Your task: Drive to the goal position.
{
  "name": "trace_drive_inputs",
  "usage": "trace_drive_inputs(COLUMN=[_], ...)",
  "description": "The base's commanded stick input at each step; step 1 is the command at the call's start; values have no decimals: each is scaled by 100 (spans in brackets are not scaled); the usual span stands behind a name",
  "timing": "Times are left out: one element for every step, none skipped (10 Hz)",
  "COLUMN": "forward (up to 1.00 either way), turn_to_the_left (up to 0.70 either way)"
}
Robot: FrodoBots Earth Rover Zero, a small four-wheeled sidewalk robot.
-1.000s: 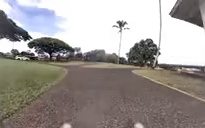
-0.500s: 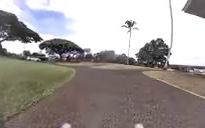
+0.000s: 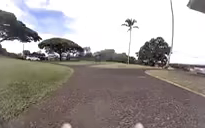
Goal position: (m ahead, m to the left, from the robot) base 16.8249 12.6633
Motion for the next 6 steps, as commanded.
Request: trace_drive_inputs(forward=[70, 70, 70, 70, 70, 70], turn_to_the_left=[0, 0, 0, 0, 0, 0])
